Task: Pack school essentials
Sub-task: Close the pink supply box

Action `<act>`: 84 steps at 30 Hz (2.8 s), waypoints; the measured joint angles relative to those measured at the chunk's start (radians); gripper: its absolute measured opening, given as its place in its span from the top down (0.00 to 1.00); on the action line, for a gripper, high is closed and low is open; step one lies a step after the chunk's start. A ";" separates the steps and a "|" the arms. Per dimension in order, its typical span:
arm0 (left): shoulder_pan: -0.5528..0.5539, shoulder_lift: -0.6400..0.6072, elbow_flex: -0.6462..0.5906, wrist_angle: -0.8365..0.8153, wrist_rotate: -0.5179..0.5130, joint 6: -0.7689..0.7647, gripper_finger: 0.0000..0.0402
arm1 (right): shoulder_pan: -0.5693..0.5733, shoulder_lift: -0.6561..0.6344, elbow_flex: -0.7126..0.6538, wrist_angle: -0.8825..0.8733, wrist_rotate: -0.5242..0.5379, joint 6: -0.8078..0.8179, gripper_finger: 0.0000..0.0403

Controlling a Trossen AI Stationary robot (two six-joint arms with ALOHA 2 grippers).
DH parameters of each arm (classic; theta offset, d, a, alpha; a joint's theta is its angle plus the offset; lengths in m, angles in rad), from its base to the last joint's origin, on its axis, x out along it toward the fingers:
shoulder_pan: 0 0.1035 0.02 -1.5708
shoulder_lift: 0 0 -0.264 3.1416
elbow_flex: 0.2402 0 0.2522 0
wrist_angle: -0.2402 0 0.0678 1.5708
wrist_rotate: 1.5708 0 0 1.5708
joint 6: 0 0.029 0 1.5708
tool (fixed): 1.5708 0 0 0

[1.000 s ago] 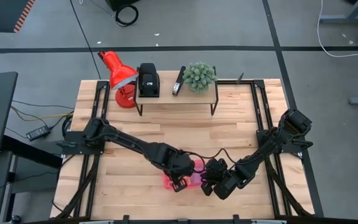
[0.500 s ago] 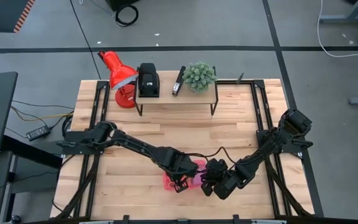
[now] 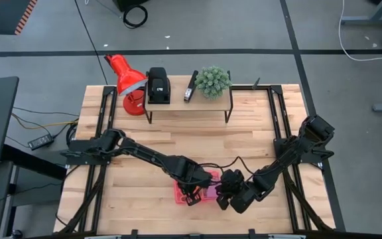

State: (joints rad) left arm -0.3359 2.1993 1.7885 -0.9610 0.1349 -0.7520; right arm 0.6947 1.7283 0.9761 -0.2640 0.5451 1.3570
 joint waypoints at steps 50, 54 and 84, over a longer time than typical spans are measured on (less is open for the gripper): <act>-0.054 -0.016 0.005 0.116 -0.133 -0.131 0.97 | 0.011 0.022 -0.002 0.189 0.086 -0.170 0.99; -0.059 0.011 0.007 0.123 -0.077 -0.122 0.95 | 0.024 0.020 -0.002 0.174 0.071 -0.146 0.99; 0.010 -0.085 -0.002 0.131 -0.125 -0.089 0.96 | 0.103 0.017 0.177 -0.025 0.153 -0.196 0.99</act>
State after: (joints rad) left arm -0.3260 2.1143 1.7870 -0.8299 0.0102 -0.8410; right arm 0.7975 1.7451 1.1534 -0.2893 0.6985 1.1612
